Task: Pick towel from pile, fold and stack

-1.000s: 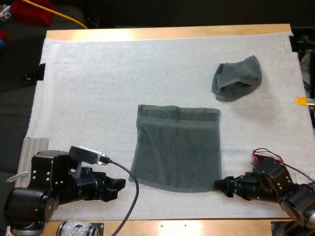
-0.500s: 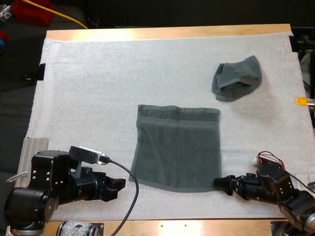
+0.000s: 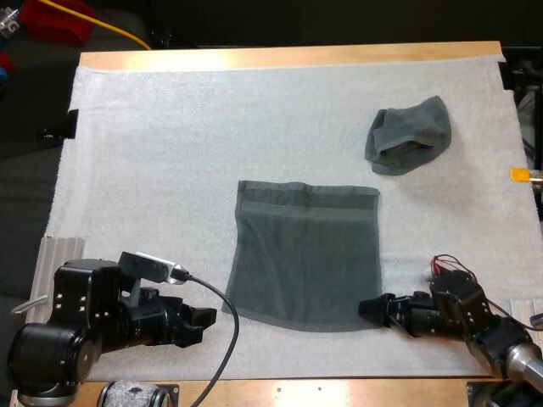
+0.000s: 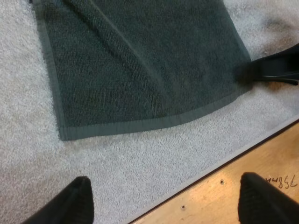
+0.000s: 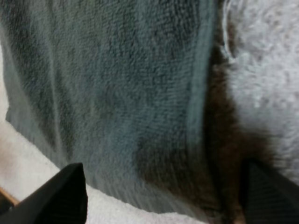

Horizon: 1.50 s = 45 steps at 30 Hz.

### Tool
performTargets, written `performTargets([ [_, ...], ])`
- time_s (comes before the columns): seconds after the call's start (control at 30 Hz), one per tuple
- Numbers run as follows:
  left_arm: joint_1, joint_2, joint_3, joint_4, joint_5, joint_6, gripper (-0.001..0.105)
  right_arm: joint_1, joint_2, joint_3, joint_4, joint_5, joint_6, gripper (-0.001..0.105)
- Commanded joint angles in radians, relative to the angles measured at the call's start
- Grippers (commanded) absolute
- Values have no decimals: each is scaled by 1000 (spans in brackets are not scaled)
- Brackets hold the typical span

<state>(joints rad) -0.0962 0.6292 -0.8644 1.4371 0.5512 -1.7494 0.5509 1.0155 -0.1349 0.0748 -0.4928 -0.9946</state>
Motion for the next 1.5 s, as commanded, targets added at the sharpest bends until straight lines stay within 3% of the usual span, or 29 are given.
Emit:
performTargets([
  [0.0, -5, -4, -2, 2, 7, -4, 63, -3, 26, 5, 15, -48, -2, 69],
  [0.13, -5, -4, -2, 2, 7, -4, 63, -3, 79, 5, -10, -114, -2, 69],
  [0.57, -5, -4, -2, 2, 7, -4, 63, -1, 100, 5, 26, -117, 33, 68],
  [0.77, -5, -4, -2, 2, 7, -4, 63, -1, 100, 5, 26, -117, 41, 45],
  [1.03, -5, -4, -2, 2, 7, -4, 63, -1, 100, 5, 26, -108, 42, 38],
  [1.23, -5, -4, -2, 2, 7, -4, 63, -1, 100, 5, 26, -88, 42, 11],
  [1.4, -5, -4, -2, 2, 7, -4, 63, -1, 100, 5, 26, -82, 42, 7],
  [1.47, -5, -4, 9, -4, 1, -4, 68, -1, 92, 5, 28, -65, 44, 6],
])
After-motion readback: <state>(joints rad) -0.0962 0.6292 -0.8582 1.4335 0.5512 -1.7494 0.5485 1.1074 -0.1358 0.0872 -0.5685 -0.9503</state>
